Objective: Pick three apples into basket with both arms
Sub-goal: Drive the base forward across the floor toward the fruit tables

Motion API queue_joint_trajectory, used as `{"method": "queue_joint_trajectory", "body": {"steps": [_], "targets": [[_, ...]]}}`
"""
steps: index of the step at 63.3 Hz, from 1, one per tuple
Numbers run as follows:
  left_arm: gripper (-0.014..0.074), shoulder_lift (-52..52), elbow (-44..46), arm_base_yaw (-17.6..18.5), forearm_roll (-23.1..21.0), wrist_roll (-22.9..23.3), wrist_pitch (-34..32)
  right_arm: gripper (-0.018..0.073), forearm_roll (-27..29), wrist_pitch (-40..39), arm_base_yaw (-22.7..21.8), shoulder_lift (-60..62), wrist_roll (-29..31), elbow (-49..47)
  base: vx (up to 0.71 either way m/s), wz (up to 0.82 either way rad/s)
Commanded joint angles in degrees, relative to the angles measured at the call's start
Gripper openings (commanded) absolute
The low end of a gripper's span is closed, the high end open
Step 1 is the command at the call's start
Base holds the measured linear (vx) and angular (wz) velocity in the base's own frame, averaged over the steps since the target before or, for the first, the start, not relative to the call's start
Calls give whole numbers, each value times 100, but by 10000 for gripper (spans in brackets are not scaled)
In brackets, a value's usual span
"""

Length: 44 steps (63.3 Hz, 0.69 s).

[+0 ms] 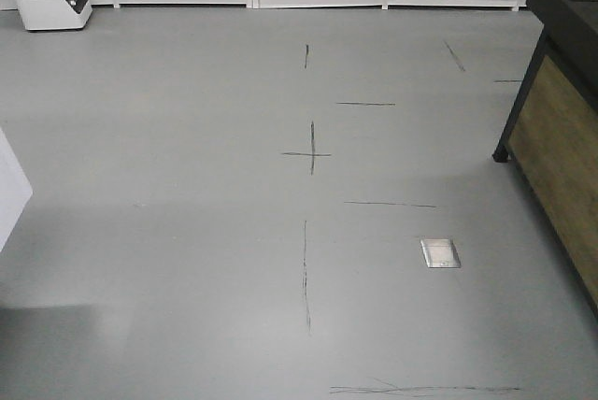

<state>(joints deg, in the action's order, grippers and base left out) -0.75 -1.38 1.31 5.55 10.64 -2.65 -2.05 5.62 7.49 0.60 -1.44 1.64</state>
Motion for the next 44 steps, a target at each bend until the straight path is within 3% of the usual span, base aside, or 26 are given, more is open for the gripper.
{"method": "queue_joint_trajectory", "body": {"steps": [1, 44], "targets": [[-6, -83, -132, -17, -60, 53, -395, -9, -45, -442, -8, 62, 46, 77, 3, -2], [-6, -83, -132, -17, -60, 53, -395, -9, -45, -442, -8, 62, 46, 77, 10, 0]]}}
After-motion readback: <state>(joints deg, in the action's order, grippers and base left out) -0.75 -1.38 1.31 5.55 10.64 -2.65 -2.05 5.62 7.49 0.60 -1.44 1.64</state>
